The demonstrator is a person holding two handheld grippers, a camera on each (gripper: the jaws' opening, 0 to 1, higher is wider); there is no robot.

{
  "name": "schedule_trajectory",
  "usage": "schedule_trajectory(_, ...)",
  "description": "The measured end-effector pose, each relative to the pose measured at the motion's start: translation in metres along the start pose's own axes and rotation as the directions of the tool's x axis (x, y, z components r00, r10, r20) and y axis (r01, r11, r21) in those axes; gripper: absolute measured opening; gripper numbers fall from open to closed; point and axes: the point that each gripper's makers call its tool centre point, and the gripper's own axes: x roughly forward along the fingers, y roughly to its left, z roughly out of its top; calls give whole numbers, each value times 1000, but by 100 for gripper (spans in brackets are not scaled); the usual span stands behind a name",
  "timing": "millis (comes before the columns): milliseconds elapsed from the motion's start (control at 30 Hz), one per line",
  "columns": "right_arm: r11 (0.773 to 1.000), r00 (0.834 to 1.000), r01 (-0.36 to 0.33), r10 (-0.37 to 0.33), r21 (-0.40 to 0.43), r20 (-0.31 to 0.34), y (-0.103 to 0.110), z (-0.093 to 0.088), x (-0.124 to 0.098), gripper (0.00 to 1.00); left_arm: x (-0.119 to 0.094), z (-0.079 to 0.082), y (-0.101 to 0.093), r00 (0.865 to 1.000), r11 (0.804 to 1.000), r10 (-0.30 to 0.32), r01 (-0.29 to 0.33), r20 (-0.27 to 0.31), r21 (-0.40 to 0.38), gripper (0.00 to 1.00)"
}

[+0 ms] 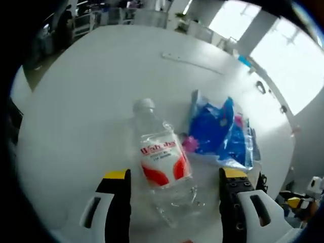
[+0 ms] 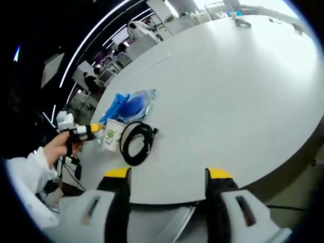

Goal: Arrange the tabletop items into an orderly group along one side of the table until the central work area is clear of visible clutter.

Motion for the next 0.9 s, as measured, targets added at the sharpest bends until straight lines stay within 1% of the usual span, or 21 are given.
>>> schedule_trajectory(167, 1000, 1000, 6, -6, 17, 5, -3, -3, -2, 57, 7, -6, 4, 999, 999, 42, -42, -19, 16, 63)
schedule_trajectory(233, 1000, 1000, 11, -11, 21, 5, -5, -4, -3, 57, 8, -3, 4, 999, 999, 44, -44, -11, 30, 61)
schedule_trajectory(300, 999, 1000, 18, -18, 32, 1, -7, -6, -4, 56, 10, -1, 7, 998, 996, 68, -68, 1, 52, 59)
schedule_trajectory(333, 999, 1000, 18, -19, 44, 3, -9, -6, -4, 56, 10, 1, 11, 995, 993, 94, -95, 11, 68, 57)
schedule_trajectory(367, 998, 1000, 17, -17, 58, 7, -10, -6, -3, 56, 11, 0, 8, 997, 995, 81, -82, 13, 56, 58)
schedule_trajectory(400, 996, 1000, 10, -12, 85, 17, -9, -5, -3, 55, 11, 1, 9, 996, 995, 89, -90, 17, 52, 57)
schedule_trajectory(467, 992, 999, -4, -1, 124, 43, -8, -2, -3, 55, 13, 2, 8, 996, 994, 86, -88, 31, 61, 56)
schedule_trajectory(533, 992, 999, -9, 3, 128, 49, -7, 0, -3, 54, 14, 3, 7, 996, 994, 79, -82, 43, 68, 54)
schedule_trajectory(567, 993, 999, -4, -2, 116, 48, -6, 1, -4, 53, 14, 3, 5, 997, 997, 62, -64, 46, 53, 50)
schedule_trajectory(600, 997, 999, 8, -11, 80, 46, -6, 3, -5, 52, 13, 3, 6, 997, 998, 65, -66, 52, 18, 49)
schedule_trajectory(633, 999, 999, 24, -26, 26, 40, -6, 5, -6, 51, 12, 3, 6, 997, 998, 62, -63, 51, 20, 48)
schedule_trajectory(700, 998, 999, 41, -40, -41, 25, -4, 8, -7, 51, 10, 2, 7, 997, 998, 55, -55, 60, 8, 46)
schedule_trajectory(767, 997, 999, 43, -42, -65, 21, -1, 10, -7, 51, 8, 2, 7, 996, 998, 58, -60, 65, 35, 44)
schedule_trajectory(833, 996, 999, 44, -42, -78, 26, 2, 13, -8, 51, 4, 2, 9, 995, 995, 77, -82, 67, 62, 40)
schedule_trajectory(867, 996, 999, 42, -39, -82, 34, 2, 16, -8, 51, 1, 1, 7, 996, 996, 62, -67, 68, 66, 38)
schedule_trajectory(900, 996, 999, 37, -34, -81, 42, 4, 18, -9, 50, 0, 2, 6, 995, 996, 65, -69, 79, 49, 38)
